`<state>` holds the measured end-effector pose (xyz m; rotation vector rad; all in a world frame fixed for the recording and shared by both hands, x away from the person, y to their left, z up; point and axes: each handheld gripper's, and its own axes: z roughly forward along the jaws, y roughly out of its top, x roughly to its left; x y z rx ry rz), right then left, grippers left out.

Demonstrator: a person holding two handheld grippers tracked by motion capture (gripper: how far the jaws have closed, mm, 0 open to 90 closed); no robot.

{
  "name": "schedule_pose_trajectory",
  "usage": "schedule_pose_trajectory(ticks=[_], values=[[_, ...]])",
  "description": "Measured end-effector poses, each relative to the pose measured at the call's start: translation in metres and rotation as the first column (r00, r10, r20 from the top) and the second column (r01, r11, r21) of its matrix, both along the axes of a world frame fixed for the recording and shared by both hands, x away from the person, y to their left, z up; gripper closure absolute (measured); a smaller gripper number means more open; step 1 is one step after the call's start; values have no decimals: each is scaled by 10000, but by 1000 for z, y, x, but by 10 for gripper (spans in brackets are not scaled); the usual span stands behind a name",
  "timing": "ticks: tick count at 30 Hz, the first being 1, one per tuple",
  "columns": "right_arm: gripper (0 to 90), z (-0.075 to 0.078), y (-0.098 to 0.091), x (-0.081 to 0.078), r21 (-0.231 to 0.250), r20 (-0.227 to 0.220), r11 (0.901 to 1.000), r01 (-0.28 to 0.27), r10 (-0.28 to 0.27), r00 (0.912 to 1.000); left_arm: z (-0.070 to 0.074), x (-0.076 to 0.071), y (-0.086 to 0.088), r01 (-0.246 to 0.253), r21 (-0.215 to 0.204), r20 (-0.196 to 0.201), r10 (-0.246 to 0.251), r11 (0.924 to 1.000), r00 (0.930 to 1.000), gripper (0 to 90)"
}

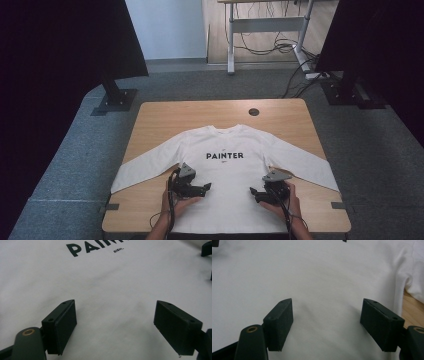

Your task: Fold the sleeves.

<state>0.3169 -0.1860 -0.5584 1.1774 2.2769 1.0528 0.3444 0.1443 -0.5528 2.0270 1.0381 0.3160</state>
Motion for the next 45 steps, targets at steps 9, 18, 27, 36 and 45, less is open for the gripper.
schedule_pose_trajectory(ticks=[9, 18, 27, 36, 45], values=[[257, 0, 0, 0, -5, 3, 10000, 5, -5, 10000, 0, -3, 3, -246, 43, 36, 246, 9997, 9997, 178], [256, 0, 0, 0, -11, 9, 10000, -11, 11, 10000, 0, -16, 13, -534, 839, 355, 506, 9950, 9981, 169], [256, 0, 0, 0, -19, 11, 10000, -15, 15, 10000, -1, -14, 4, -381, 1457, 562, 302, 9886, 9980, 144], [256, 0, 0, 0, -27, 20, 10000, -17, 17, 10000, -1, -15, 4, -498, 1490, 576, 416, 9876, 9975, 140], [256, 0, 0, 0, -28, 22, 10000, -14, 14, 10000, -1, -17, 9, -672, 1530, 549, 594, 9859, 9967, 120]])
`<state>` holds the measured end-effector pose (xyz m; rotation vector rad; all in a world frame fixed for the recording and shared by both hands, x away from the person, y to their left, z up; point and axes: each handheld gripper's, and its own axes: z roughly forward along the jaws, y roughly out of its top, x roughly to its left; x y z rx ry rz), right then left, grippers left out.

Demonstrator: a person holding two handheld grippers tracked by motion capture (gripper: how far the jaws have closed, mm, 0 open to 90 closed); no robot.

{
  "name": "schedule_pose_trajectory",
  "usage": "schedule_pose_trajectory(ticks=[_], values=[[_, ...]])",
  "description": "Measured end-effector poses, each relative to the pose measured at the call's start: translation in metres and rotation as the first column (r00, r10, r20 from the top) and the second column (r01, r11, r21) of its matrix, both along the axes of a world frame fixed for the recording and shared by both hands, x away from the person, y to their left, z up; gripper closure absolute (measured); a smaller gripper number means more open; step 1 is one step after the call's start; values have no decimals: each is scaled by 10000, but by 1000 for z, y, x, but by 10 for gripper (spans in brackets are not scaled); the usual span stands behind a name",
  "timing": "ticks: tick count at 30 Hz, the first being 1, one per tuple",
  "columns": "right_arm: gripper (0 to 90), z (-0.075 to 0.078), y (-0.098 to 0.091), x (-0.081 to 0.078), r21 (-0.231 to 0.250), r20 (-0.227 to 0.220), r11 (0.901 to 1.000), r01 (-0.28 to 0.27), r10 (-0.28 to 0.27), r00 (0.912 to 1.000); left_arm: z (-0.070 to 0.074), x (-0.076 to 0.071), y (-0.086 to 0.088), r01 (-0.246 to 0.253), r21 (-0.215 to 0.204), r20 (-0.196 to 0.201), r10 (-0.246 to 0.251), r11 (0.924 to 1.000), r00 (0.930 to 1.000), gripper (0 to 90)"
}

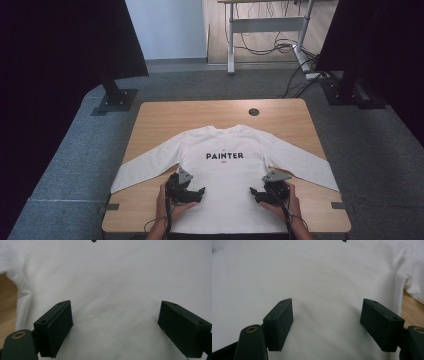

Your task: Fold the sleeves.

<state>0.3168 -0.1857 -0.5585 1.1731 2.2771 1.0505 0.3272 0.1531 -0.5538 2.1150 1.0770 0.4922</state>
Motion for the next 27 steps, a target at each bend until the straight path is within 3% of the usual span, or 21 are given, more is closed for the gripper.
schedule_pose_trajectory(ticks=[27], values=[[268, 2, -1, 3, 87, -144, 10000, 40, -39, 9999, 0, 1, -2, -136, 5, 23, 136, 9999, 9999, 129]])
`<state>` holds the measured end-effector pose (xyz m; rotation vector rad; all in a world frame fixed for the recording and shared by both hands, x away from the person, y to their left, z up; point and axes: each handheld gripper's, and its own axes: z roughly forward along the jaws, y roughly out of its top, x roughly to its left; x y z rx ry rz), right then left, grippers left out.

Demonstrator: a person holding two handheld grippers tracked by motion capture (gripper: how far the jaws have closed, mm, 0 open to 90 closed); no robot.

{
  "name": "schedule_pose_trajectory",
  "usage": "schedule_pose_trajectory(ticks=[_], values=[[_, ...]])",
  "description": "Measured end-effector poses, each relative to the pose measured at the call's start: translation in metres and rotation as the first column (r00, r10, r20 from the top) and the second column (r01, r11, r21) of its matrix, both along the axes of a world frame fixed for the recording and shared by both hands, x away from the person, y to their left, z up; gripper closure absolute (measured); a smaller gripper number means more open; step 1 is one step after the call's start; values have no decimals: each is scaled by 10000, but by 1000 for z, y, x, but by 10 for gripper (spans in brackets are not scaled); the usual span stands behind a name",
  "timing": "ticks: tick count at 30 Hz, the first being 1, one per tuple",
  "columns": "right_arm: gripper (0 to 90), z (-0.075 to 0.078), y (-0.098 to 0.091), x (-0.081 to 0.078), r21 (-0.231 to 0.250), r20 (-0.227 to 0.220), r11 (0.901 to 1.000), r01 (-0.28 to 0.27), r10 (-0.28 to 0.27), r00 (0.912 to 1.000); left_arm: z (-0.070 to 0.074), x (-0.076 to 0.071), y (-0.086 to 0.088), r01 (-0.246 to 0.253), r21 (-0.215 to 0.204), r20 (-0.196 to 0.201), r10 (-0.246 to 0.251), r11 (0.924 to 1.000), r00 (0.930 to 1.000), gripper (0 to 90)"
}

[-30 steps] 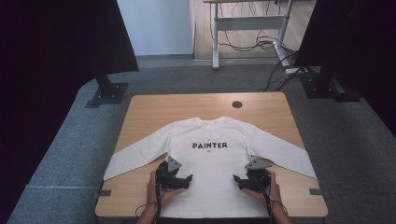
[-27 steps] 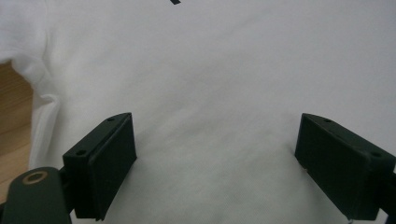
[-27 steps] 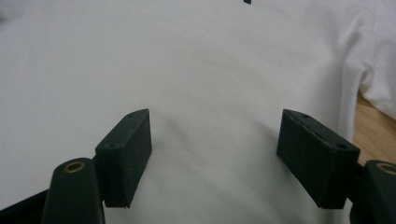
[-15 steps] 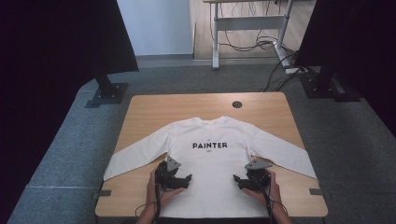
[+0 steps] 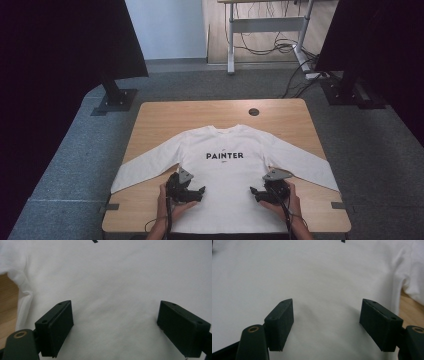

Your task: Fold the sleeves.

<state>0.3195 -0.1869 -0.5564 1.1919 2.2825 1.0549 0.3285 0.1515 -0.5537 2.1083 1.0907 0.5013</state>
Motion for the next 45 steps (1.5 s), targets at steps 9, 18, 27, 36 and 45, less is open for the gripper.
schedule_pose_trajectory(ticks=[9, 18, 27, 36, 45], values=[[280, 15, -38, 5, 448, 316, 9935, 1050, -1064, 9938, 0, 0, 0, 14, 0, 0, -14, 10000, 10000, 128], [274, 12, -60, 6, 429, 213, 9870, 1548, -1558, 9876, 0, 0, 0, 15, 2, -2, -15, 10000, 10000, 128], [270, 8, -70, 8, 350, 141, 9817, 1869, -1875, 9822, 0, 0, 0, 23, 4, -8, -23, 10000, 10000, 127], [268, 6, -77, 10, 223, 87, 9765, 2141, -2144, 9767, 0, 1, 0, 33, -5, -7, -33, 10000, 10000, 127], [265, 7, -87, 11, 253, 189, 9682, 2490, -2495, 9682, 0, 1, 0, 31, -7, -7, -31, 10000, 10000, 127]])
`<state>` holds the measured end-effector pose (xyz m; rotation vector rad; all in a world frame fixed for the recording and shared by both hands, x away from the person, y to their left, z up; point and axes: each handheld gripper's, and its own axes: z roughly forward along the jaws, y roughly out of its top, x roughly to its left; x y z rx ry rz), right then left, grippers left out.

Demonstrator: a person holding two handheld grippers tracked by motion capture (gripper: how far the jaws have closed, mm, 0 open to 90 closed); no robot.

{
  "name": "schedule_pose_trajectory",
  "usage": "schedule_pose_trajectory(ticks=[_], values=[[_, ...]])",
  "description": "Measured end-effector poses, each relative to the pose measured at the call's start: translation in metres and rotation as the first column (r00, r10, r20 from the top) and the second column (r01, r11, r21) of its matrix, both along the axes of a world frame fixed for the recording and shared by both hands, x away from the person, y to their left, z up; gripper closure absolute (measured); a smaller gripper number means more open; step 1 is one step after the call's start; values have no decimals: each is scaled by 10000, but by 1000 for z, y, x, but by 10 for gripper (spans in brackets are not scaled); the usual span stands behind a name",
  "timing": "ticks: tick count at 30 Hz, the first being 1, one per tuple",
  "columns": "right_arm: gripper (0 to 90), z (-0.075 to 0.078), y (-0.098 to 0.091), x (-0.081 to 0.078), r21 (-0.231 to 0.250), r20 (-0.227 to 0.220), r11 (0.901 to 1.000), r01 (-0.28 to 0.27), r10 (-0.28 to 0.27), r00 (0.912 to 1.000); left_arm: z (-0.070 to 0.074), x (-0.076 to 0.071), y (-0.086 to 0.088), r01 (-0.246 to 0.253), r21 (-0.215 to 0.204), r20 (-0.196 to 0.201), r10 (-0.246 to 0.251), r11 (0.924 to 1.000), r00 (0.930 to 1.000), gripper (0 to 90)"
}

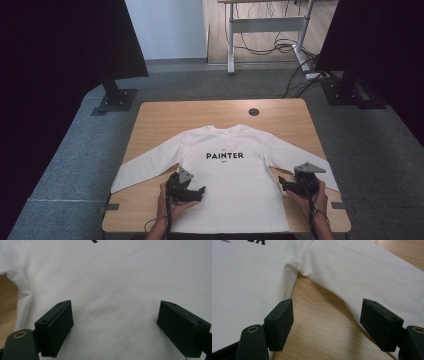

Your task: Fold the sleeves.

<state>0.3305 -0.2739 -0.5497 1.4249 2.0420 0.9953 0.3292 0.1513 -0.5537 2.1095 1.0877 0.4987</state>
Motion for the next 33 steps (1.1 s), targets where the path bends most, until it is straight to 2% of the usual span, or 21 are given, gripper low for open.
schedule_pose_trajectory(ticks=[13, 26, 33], values=[[263, -1, -17, 2, 135, -97, 9983, 567, -566, 9984, 0, 0, 0, -10, -8, -3, 10, 10000, 10000, 126], [263, -2, -36, 0, 173, -245, 9920, 1254, -1249, 9919, 0, 0, 0, -16, -11, -6, 16, 10000, 10000, 126], [263, -2, -41, -2, 200, -285, 9900, 1400, -1394, 9898, 0, 0, 0, -18, -11, -6, 18, 10000, 10000, 126]])
